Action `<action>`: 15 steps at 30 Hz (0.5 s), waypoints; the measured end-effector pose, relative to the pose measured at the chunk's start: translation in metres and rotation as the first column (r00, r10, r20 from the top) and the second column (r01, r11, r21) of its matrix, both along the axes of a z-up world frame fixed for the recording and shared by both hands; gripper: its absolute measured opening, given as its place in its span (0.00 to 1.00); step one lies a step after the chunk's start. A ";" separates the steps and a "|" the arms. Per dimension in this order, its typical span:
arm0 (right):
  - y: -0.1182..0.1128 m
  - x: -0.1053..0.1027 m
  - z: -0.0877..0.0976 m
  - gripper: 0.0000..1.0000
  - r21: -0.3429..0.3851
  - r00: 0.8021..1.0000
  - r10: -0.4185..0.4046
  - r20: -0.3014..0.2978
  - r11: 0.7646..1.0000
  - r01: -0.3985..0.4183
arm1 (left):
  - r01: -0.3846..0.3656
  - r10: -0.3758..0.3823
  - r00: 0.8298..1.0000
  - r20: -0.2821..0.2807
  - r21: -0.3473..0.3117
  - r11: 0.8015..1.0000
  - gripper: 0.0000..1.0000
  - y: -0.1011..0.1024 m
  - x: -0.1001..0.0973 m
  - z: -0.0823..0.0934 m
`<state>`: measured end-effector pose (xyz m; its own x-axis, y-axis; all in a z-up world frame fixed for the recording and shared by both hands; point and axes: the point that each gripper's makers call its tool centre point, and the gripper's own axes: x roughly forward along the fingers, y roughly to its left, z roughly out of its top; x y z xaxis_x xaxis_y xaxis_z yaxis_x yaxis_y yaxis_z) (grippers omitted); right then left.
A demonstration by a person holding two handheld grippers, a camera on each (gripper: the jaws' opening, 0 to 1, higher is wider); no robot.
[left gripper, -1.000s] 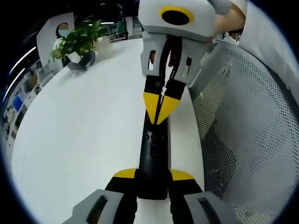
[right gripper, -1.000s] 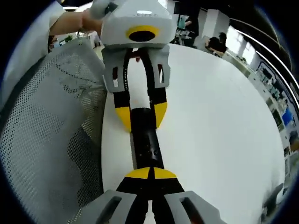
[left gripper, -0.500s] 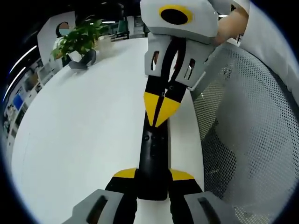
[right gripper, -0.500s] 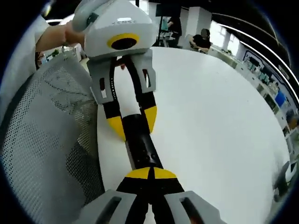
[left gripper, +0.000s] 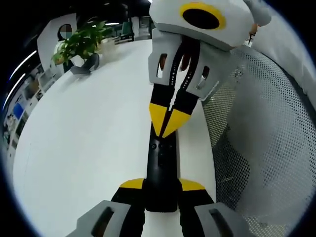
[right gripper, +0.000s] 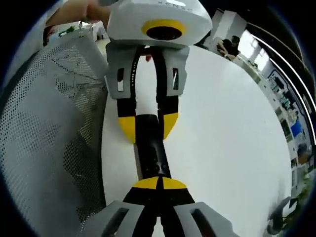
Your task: Press the specified remote control buttons in sequence, fully releasing each button before pressing the next.
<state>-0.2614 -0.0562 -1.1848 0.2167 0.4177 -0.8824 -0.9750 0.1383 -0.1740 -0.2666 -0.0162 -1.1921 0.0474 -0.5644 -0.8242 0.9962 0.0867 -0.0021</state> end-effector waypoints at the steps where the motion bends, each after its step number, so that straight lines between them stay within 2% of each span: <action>1: 0.000 0.001 0.000 0.00 0.005 1.000 -0.020 0.001 1.000 0.020 | -0.001 0.001 1.000 -0.001 -0.002 1.000 0.24 0.000 0.000 0.000; 3: -0.001 0.002 0.000 0.00 0.029 0.998 -0.062 -0.008 0.998 0.062 | -0.004 0.004 1.000 -0.003 -0.005 1.000 0.24 0.000 0.000 0.000; 9: -0.002 0.003 0.001 0.00 0.064 0.997 -0.077 -0.011 0.995 0.078 | -0.005 0.005 1.000 -0.007 -0.005 1.000 0.24 0.000 0.000 0.000; 13: -0.002 0.003 0.002 0.00 0.137 0.986 -0.145 -0.083 0.978 0.155 | -0.011 0.011 1.000 -0.009 -0.014 1.000 0.24 0.000 0.000 0.000; 15: -0.003 0.002 0.003 0.00 0.135 0.986 -0.145 -0.085 0.978 0.156 | -0.012 0.012 1.000 -0.010 -0.016 1.000 0.24 0.000 0.000 0.000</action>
<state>-0.2596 -0.0588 -1.1817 0.2224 0.5064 -0.8331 -0.9506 0.3025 -0.0699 -0.2664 -0.0159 -1.1918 0.0465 -0.5770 -0.8154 0.9950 0.0986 -0.0131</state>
